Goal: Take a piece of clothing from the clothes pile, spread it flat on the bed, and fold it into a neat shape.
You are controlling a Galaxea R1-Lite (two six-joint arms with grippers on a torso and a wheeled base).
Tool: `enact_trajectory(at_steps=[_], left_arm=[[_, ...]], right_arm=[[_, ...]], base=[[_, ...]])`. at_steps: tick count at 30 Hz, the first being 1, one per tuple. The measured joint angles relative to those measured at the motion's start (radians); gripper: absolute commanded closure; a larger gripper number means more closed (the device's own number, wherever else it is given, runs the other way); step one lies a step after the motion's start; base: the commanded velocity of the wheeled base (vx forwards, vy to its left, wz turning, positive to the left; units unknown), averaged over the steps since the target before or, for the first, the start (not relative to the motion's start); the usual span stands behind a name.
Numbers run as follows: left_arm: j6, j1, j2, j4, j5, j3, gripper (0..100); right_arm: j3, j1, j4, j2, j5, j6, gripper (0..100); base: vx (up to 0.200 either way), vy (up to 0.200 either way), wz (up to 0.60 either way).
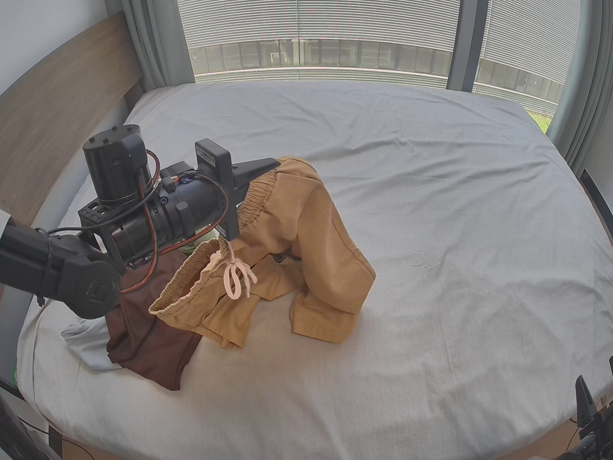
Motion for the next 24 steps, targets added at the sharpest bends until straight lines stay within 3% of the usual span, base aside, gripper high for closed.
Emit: enact_trajectory(at_steps=[24], left_arm=[[-0.023, -0.179, 0.005, 0.005, 0.074, -0.085, 100]], right_arm=[[0.000, 0.001, 0.000, 0.000, 0.000, -0.001, 0]], base=[[0.000, 0.000, 0.00]])
